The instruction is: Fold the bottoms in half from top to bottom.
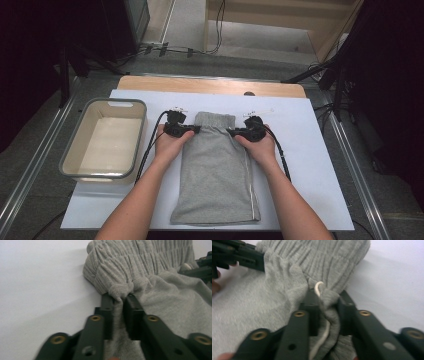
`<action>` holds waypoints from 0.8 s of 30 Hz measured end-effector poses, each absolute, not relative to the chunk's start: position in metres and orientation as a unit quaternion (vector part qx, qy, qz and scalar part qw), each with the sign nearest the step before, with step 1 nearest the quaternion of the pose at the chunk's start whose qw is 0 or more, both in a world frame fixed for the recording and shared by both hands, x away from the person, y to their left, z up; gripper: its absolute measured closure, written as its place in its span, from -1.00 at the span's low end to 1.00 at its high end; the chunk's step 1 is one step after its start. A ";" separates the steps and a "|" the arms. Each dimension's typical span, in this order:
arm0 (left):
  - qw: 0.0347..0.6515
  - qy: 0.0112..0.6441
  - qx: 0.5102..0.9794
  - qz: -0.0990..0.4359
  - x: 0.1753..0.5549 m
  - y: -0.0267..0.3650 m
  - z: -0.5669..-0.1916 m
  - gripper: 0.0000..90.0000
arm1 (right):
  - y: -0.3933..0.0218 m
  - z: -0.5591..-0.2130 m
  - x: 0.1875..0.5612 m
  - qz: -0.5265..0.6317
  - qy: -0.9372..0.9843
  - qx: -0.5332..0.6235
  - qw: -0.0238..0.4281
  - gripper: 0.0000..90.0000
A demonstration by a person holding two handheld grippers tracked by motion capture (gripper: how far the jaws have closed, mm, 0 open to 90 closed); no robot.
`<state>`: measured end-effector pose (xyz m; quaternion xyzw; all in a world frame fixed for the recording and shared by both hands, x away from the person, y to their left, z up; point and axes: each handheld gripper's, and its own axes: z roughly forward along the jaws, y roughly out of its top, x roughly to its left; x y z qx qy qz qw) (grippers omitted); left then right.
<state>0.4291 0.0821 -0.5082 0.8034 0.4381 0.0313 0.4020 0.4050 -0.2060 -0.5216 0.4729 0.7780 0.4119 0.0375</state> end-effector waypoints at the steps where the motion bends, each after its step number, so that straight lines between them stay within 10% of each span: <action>1: 0.402 0.435 0.805 0.034 0.429 0.082 -0.507 0.87 | -0.206 -0.521 0.405 0.408 0.781 0.470 0.040 0.75; 24: 0.481 0.386 0.776 0.132 0.442 0.069 -0.428 0.90 | -0.230 -0.439 0.411 0.468 0.758 0.420 0.173 0.82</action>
